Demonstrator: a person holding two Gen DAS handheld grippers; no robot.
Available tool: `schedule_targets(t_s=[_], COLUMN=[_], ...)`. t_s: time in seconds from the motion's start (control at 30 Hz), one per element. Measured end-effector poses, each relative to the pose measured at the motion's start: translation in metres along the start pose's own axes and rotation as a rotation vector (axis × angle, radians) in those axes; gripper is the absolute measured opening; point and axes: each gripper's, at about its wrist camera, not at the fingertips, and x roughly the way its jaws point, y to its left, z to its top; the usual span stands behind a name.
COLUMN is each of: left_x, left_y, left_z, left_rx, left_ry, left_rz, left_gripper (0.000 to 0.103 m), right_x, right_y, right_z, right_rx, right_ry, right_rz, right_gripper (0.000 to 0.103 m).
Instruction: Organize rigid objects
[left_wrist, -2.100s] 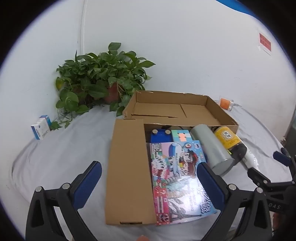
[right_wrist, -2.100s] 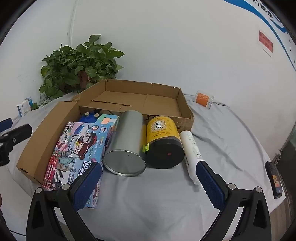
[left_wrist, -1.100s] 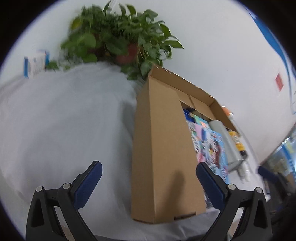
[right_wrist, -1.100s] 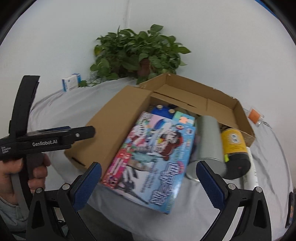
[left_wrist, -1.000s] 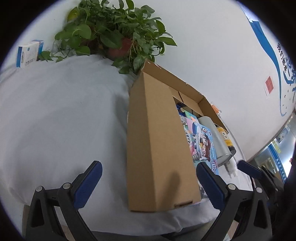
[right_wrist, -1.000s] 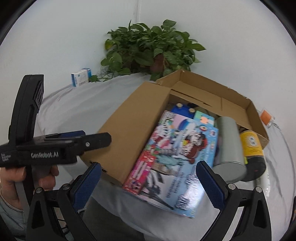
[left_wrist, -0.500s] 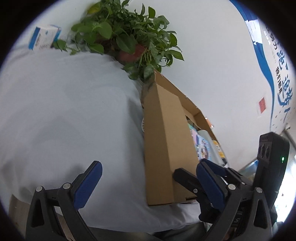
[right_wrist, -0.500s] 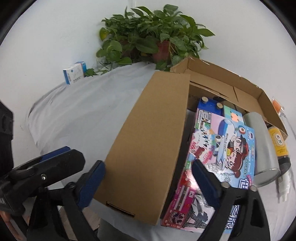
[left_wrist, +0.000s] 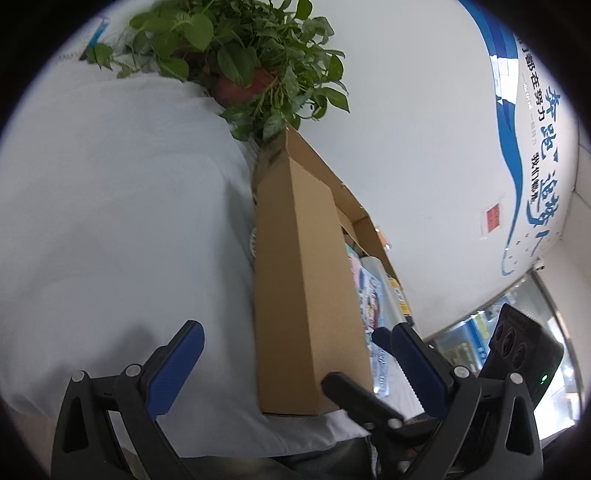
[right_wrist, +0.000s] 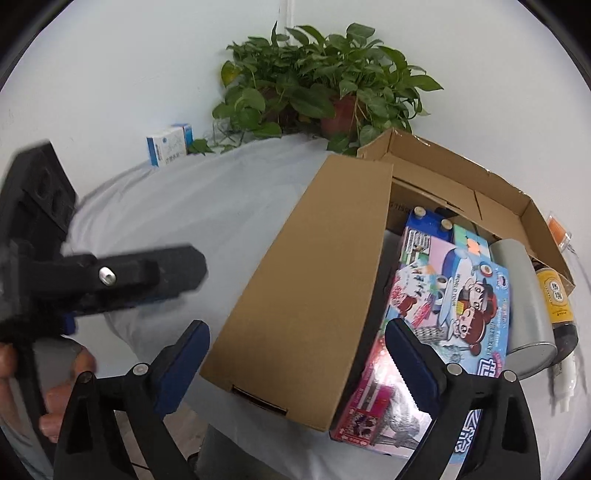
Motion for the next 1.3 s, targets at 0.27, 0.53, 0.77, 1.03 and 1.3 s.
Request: schedule_targets(t_s=[0.27,0.53,0.77,1.03,1.3], left_x=[0.016,0.057,0.057,0.052,0.041], left_y=[0.017,0.000,-0.010,-0.010,0.030], left_z=[0.002,0.009,0.016,0.005,0.000], left_rx=[-0.095,-0.067,-0.049,-0.046,-0.176], left_ry=[0.068,0.178,0.187,0.208,0.173], left_rz=[-0.084,-0.101,-0.204,-0.202,-0.157], left_gripper=[0.100,0.101,0.077,0.077,0.079], right_x=[0.006,-0.003,-0.025,0.001,0.012], right_y=[-0.033,-0.097,-0.062,-0.018,-0.069], right_z=[0.000,-0.010,-0.004,-0.011,-0.023], right_rx=[0.199,0.394,0.164,0.054,0.428], right_ry=[-0.012,-0.030,-0.096,0.000,-0.006], right_rz=[0.147,0.288,0.147,0.014,0.347], right_gripper=[0.054,0.083,0.099,0.092,0.081])
